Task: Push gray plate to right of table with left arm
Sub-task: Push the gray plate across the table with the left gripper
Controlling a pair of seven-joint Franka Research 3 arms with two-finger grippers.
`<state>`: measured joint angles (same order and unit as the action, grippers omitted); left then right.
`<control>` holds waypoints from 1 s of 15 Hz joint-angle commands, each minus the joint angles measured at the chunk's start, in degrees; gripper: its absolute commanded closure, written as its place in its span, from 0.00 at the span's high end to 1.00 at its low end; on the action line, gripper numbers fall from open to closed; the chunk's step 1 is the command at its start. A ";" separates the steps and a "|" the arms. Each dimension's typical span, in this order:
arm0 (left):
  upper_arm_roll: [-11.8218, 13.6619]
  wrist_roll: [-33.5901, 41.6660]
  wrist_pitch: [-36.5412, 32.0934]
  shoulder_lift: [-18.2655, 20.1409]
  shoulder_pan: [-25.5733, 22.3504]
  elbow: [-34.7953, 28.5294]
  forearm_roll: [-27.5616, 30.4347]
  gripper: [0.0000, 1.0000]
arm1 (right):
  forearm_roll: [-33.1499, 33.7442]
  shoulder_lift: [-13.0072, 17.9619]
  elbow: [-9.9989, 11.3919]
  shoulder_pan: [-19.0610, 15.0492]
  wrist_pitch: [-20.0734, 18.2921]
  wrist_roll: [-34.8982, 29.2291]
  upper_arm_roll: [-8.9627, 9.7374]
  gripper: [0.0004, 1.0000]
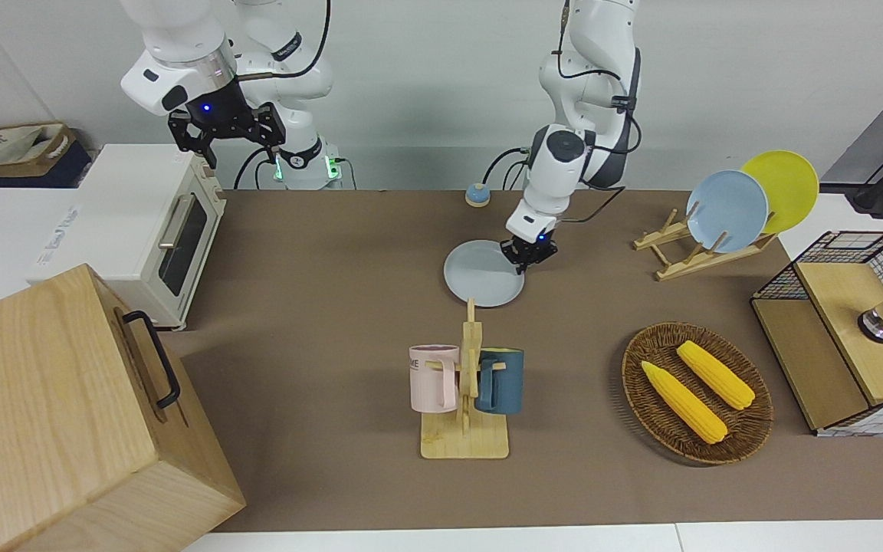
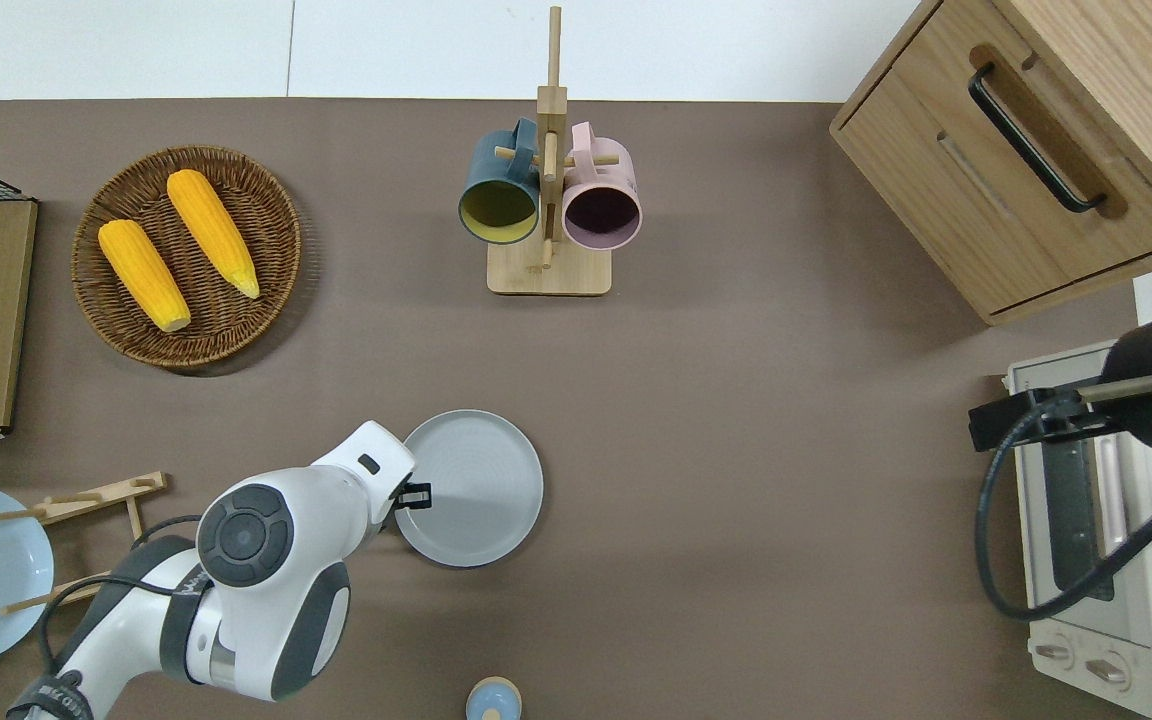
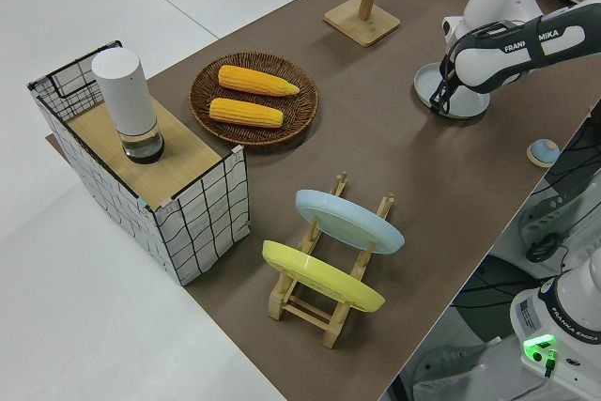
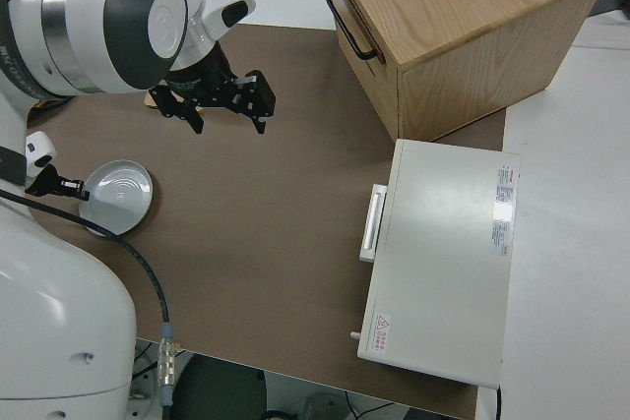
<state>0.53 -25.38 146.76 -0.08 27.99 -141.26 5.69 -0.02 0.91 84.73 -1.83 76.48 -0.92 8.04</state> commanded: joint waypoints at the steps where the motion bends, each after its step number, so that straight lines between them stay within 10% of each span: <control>1: -1.14 -6.34 0.89 -4.66 3.56 3.53 0.81 0.00 | -0.25 0.14 -0.53 -1.15 -0.89 -0.66 0.92 0.98; 15: -10.89 -21.64 0.89 -13.54 5.05 15.40 0.72 0.00 | -0.25 0.14 -0.53 -1.15 -0.89 -0.75 0.92 0.98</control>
<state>-10.03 -45.11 147.09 -10.68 31.28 -128.23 5.71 -0.02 0.91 84.73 -1.83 76.48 -0.92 8.04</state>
